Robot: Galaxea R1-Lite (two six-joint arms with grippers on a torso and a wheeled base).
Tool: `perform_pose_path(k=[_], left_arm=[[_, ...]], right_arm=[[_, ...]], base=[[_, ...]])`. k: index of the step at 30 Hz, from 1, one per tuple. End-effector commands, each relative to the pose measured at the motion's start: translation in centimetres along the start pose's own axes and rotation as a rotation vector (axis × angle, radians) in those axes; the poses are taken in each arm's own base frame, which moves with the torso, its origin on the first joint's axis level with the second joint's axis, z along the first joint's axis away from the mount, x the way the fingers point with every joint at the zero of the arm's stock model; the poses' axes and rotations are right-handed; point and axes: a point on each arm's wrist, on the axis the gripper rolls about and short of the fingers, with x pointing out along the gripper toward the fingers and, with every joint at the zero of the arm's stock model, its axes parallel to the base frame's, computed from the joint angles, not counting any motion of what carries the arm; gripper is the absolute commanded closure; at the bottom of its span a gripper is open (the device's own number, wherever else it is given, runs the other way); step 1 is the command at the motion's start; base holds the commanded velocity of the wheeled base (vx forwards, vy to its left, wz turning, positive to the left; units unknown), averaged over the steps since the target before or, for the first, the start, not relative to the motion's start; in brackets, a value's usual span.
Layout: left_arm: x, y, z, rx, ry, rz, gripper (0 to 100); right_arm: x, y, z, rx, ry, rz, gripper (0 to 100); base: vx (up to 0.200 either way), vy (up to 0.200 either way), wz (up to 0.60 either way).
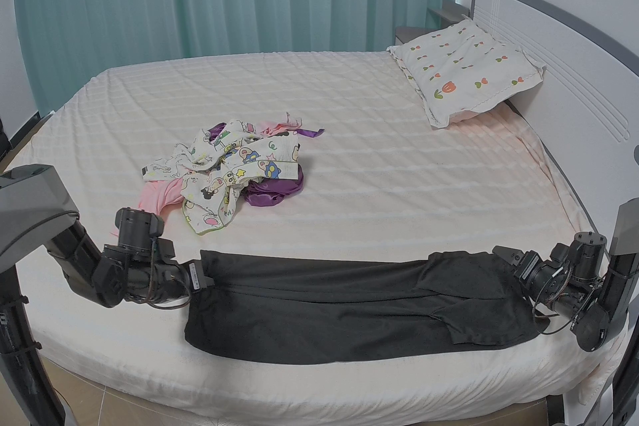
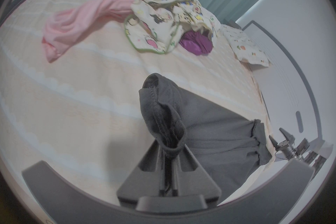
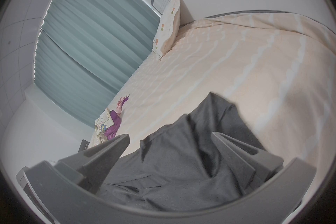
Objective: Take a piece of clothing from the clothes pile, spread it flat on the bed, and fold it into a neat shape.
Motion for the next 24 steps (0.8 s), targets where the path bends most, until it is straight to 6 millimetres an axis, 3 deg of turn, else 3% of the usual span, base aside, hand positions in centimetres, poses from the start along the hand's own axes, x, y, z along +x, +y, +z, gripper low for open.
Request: perform_pose_path(k=[1, 8, 16, 20, 24], left_arm=[[-3.4, 1.5, 1.3, -0.044, -0.068, -0.015, 100], [-9.6, 6.1, 2.9, -0.182, -0.161, -0.018, 100], [-16.0, 11.0, 3.1, -0.246, -0.258, 0.027, 100], [-18.1, 11.4, 3.5, -0.269, -0.301, 0.046, 100], [-19.0, 9.7, 3.5, -0.255, -0.291, 0.030, 100]], right_arm=[[-0.2, -0.4, 0.9, 0.009, -0.027, 0.007, 0], [-0.1, -0.6, 0.8, 0.012, -0.017, 0.003, 0], [0.2, -1.3, 0.9, 0.021, -0.015, -0.008, 0], [0.1, -1.3, 1.2, 0.023, -0.025, -0.006, 0], [0.1, -1.2, 1.2, 0.021, -0.025, -0.002, 0]], base=[[0.000, 0.000, 0.00], [0.000, 0.000, 0.00], [0.000, 0.000, 0.00], [0.000, 0.000, 0.00], [0.000, 0.000, 0.00]])
